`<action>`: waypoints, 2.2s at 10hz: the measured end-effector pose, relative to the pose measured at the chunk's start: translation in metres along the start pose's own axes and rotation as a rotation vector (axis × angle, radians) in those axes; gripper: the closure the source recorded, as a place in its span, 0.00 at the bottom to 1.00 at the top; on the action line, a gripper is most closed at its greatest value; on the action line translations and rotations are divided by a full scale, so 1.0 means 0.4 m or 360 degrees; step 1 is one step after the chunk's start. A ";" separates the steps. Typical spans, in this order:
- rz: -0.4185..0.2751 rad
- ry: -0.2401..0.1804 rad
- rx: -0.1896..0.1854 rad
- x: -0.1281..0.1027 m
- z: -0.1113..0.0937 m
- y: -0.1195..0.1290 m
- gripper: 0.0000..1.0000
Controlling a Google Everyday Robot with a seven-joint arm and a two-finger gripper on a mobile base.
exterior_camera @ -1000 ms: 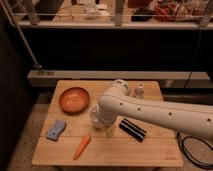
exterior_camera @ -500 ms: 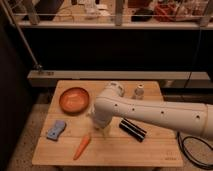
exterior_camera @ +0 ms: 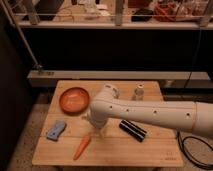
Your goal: Place the pepper in the ceramic cup
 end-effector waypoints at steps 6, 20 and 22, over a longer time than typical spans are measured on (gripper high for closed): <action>-0.0110 -0.0079 -0.0060 -0.014 0.120 0.012 0.20; -0.0188 -0.0183 -0.0192 -0.057 0.270 0.068 0.67; -0.0195 -0.0183 -0.0201 -0.064 0.268 0.072 0.87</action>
